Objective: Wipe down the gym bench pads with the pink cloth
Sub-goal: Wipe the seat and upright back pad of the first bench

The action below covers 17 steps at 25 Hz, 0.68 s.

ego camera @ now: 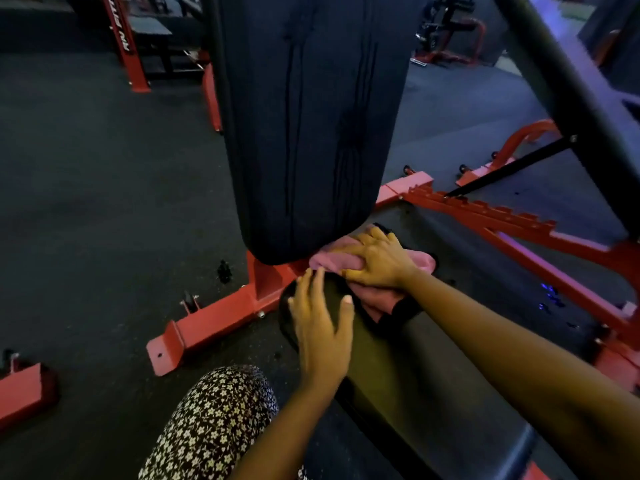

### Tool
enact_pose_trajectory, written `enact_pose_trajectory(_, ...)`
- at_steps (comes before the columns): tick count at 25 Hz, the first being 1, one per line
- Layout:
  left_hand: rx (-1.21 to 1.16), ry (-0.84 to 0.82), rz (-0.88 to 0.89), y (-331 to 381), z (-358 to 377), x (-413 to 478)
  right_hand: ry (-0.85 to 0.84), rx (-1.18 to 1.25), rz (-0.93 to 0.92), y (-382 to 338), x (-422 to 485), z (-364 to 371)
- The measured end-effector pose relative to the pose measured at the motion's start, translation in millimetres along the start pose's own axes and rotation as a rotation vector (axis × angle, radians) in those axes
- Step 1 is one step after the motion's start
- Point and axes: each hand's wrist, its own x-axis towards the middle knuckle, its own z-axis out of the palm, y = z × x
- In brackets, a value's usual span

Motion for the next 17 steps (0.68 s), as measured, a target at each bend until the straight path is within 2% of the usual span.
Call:
enact_pose_trajectory(3, 0.344, -0.319, 0.246, 10, 28, 9, -0.067, 0.058, 0.121, 22, 4, -1)
enact_pose_trajectory(6, 0.591, -0.438, 0.374, 7, 49, 2, -0.089, 0.31, 0.228, 60, -1, -2)
enact_pose_trajectory(9, 0.766, -0.548, 0.44, 7, 57, -6, -0.179, 0.604, 0.269, 84, -14, 4)
enact_pose_trajectory(11, 0.822, -0.594, 0.453, 8, 58, -5, -0.195, 0.719, 0.295, 92, -23, 8)
enact_pose_trajectory(17, 0.816, -0.55, 0.448, 8, 58, -4, -0.093, 0.995, 0.439, 93, -112, 19)
